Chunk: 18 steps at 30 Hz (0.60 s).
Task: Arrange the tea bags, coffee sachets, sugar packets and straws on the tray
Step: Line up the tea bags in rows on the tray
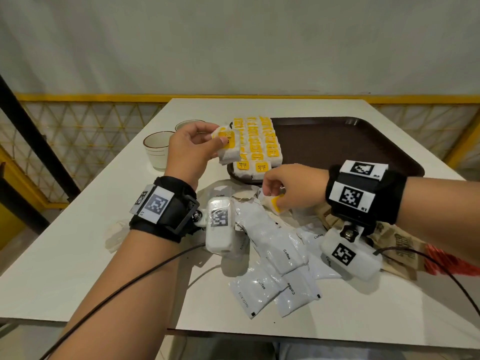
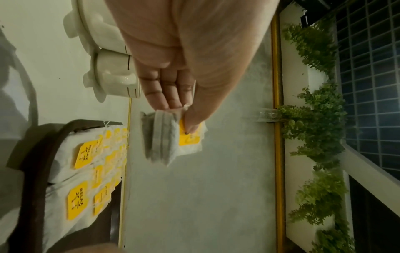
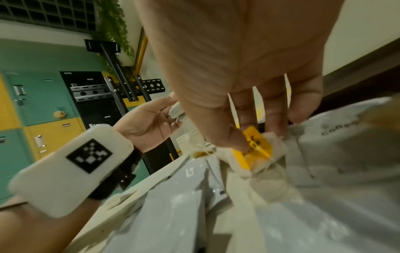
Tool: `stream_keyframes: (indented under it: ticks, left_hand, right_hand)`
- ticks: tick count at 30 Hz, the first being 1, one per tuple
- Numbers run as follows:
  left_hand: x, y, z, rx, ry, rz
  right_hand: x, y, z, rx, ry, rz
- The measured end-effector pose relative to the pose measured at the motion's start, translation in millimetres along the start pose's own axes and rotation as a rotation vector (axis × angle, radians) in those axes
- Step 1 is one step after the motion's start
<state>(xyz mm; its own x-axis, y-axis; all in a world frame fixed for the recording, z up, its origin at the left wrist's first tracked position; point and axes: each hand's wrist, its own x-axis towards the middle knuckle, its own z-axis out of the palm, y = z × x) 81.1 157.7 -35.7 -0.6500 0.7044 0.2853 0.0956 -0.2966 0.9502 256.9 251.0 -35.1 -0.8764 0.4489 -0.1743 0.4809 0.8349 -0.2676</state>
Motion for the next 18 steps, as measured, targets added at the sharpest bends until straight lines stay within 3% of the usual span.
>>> stream_keyframes:
  ticks: [5, 11, 18]
  left_hand:
    - [1.2, -0.6, -1.0, 0.003, 0.015, -0.001]
    - [-0.8, 0.1, 0.1, 0.007, 0.003, 0.009]
    - [-1.2, -0.2, -0.5, 0.014, -0.009, 0.014]
  right_hand:
    - [2.6, 1.3, -22.0, 0.140, -0.032, 0.033]
    - [0.2, -3.8, -10.7, -0.105, -0.216, -0.028]
    - [5.0, -8.7, -3.5, -0.069, -0.116, -0.033]
